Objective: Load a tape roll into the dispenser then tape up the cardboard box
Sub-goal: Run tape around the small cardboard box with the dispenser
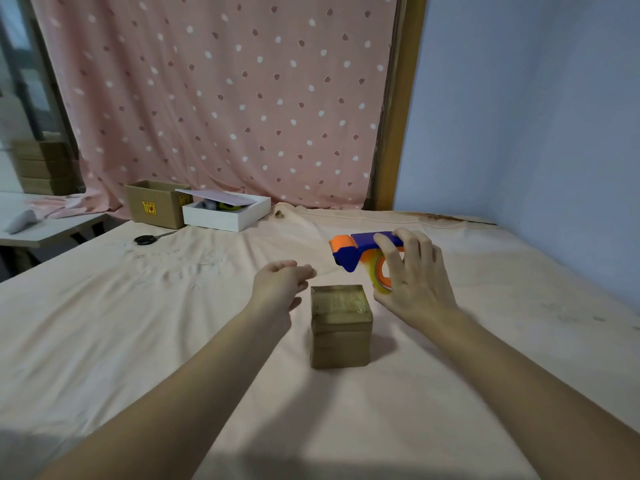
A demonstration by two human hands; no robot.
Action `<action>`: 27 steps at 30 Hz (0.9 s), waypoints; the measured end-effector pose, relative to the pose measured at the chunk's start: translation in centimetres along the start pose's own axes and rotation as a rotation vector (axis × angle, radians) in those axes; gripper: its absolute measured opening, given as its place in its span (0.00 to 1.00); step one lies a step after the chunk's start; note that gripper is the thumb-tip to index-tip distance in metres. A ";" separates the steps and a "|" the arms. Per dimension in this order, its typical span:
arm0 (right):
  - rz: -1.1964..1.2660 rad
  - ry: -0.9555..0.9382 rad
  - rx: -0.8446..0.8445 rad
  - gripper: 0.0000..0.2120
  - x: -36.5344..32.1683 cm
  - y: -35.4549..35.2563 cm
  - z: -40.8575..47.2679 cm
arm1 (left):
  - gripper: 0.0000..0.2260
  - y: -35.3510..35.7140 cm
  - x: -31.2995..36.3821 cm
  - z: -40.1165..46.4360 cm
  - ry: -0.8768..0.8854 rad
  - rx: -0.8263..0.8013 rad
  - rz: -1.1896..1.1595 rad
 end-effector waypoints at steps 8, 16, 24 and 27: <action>-0.208 -0.300 0.084 0.44 0.4 -3.0 -1.4 | 0.15 -2.1 0.1 -0.9 0.048 -0.065 0.038; -0.237 -0.357 0.160 0.45 0.1 -5.7 -1.4 | 0.08 -2.3 0.4 -2.0 -0.047 -0.124 -0.005; -0.218 -0.346 0.172 0.43 -0.4 -6.2 -0.9 | 0.07 -2.6 0.8 -2.0 -0.023 -0.169 0.053; -0.216 -0.344 0.149 0.44 -1.1 -6.1 -0.5 | 0.08 -3.0 0.7 -1.5 0.017 -0.143 0.098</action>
Point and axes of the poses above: each hand's wrist, its own z-axis towards the middle knuckle, its own y-axis out of the palm, x = y × z, the point moved 2 cm from there along z, towards the middle knuckle, and after that the axes turned 7 degrees about y, right-handed, at the moved point
